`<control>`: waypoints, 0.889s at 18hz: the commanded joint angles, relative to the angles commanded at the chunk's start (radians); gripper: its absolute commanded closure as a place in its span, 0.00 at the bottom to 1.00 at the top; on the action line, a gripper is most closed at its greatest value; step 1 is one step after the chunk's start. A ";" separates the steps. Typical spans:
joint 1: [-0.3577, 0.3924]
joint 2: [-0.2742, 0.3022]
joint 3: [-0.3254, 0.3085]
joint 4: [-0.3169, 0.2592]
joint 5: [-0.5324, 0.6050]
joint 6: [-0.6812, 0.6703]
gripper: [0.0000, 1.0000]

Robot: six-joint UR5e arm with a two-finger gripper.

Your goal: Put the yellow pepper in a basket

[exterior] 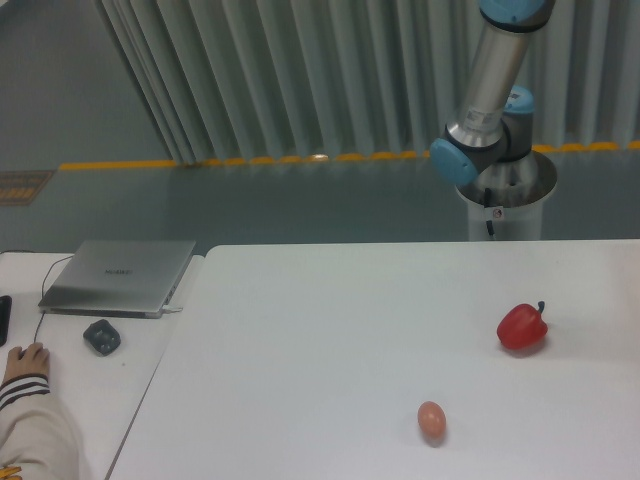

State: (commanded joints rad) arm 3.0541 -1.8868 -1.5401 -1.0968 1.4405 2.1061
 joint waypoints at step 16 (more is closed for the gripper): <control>-0.344 0.098 -0.014 -0.138 0.098 -0.176 0.00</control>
State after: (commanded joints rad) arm 2.7106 -1.7886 -1.5539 -1.2349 1.5386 1.9298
